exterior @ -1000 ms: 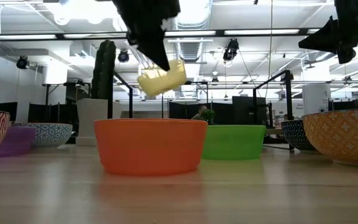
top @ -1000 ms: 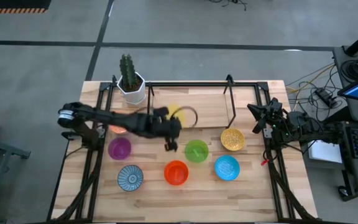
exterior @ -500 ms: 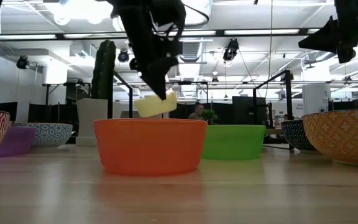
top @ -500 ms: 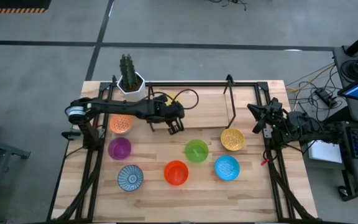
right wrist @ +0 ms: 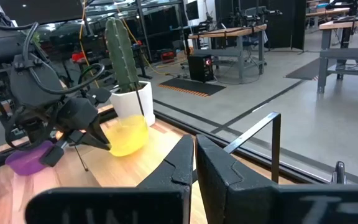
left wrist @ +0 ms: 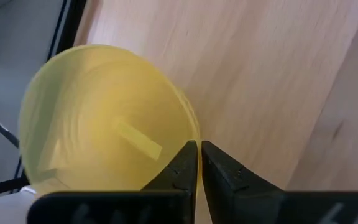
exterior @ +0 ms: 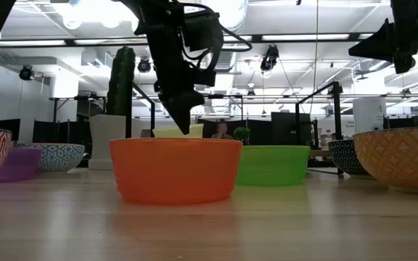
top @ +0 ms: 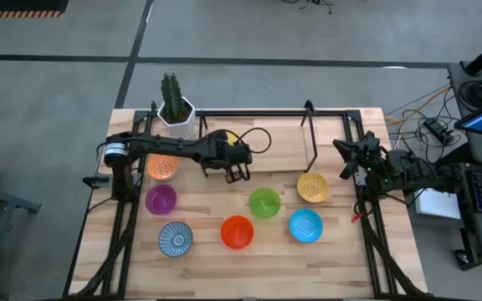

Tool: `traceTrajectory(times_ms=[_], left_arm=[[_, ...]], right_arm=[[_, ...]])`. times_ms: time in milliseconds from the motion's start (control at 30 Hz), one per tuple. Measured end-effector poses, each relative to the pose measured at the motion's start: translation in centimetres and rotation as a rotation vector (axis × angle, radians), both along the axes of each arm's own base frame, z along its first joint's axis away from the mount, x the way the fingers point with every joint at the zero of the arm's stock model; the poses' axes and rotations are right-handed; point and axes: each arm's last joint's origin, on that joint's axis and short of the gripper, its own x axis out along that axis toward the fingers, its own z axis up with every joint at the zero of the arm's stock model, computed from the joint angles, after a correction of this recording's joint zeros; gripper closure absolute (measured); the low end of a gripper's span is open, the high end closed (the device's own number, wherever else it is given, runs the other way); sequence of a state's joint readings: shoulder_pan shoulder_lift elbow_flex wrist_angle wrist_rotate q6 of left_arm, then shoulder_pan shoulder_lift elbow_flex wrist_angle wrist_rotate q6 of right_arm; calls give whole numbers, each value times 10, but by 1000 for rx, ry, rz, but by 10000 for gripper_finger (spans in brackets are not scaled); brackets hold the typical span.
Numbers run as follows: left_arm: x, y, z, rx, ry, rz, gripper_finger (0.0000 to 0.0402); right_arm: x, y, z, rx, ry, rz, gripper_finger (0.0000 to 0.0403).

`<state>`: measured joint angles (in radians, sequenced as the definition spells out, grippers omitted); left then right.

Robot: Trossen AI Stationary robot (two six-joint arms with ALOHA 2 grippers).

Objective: Place and stack bowls onto a shelf
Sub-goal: Put the left yellow bowl onto the shelf, then put the right yellow pattern bowl on the shelf

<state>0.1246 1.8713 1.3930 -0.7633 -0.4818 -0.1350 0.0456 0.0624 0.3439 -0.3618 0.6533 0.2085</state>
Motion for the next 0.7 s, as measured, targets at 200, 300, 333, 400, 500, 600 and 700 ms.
traceTrajectory(times_ms=[200, 300, 333, 400, 500, 600, 700], left_arm=[[0, 1, 0, 15, 11, -16, 364], [0, 1, 1, 45, 26, -26, 342], [0, 0, 2, 59, 30, -32, 335], [-1, -3, 6, 77, 31, -54, 324], [-5, -13, 21, 95, 7, -116, 315], [-11, -27, 42, 124, -40, -204, 314], [-24, -44, 64, 144, -110, -301, 313]], right_arm=[[0, 0, 0, -1, 1, 0, 394], [0, 0, 0, 0, 0, 0, 394], [0, 0, 0, 0, 0, 0, 394], [0, 0, 0, 0, 0, 0, 394], [0, 0, 0, 5, -3, 0, 394], [0, 0, -1, 34, -20, 0, 394], [3, 1, -3, 82, -34, 18, 394]])
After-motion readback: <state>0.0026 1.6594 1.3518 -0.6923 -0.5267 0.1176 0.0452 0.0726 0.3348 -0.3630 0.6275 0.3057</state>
